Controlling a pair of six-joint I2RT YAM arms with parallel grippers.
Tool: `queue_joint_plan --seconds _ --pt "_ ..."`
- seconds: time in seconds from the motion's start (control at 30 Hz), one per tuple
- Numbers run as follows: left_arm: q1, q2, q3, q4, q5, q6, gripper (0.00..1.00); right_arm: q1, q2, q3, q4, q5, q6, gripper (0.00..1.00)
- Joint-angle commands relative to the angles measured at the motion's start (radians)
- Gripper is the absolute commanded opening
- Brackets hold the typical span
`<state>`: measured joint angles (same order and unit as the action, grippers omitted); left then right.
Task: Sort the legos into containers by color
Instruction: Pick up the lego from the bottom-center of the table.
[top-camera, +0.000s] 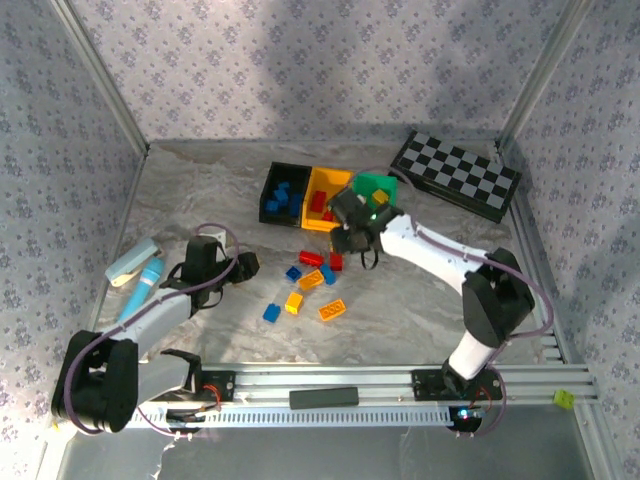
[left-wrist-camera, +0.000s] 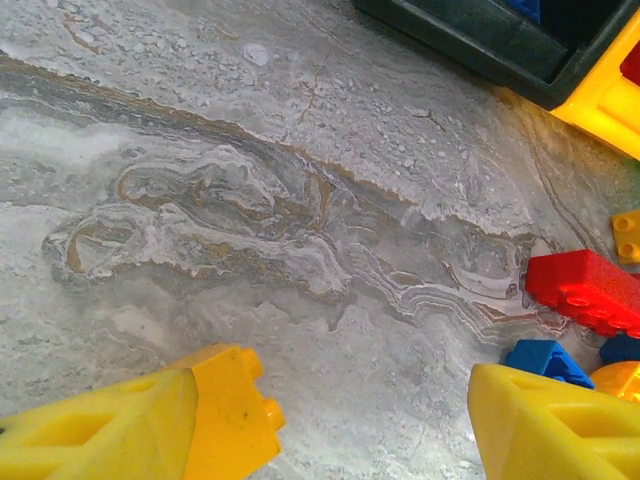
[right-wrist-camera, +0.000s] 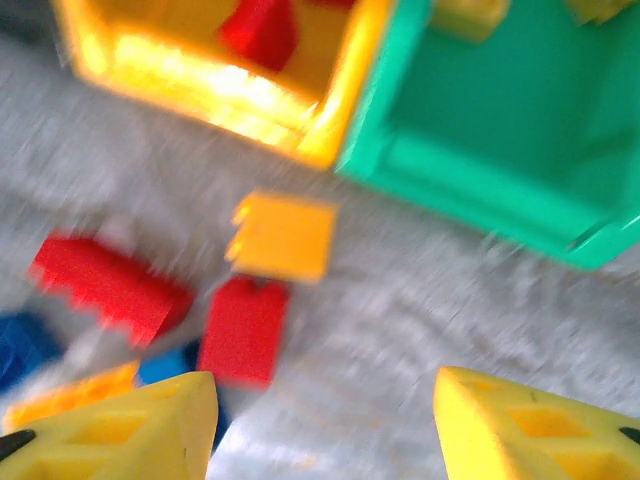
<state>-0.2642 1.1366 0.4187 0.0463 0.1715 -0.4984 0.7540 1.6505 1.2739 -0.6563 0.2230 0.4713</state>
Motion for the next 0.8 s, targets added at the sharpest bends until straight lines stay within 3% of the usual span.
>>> queue_joint_plan --seconds 0.0,0.13,0.33,0.63,0.77 --pt "-0.004 0.013 0.035 -0.014 -0.017 0.009 0.71 0.095 -0.051 -0.073 -0.038 -0.005 0.075 0.61" --pt "-0.003 0.004 0.034 -0.017 -0.029 0.007 0.71 0.208 -0.039 -0.186 0.007 -0.096 0.149 0.61" --pt "-0.003 -0.016 0.026 -0.022 -0.039 0.009 0.72 0.320 0.055 -0.208 0.010 -0.122 0.246 0.65" --pt "-0.002 -0.021 0.024 -0.021 -0.027 0.010 0.71 0.330 0.145 -0.202 -0.007 -0.105 0.287 0.71" --pt "-0.003 -0.023 0.023 -0.015 -0.020 0.009 0.71 0.326 0.151 -0.205 -0.002 -0.098 0.290 0.63"
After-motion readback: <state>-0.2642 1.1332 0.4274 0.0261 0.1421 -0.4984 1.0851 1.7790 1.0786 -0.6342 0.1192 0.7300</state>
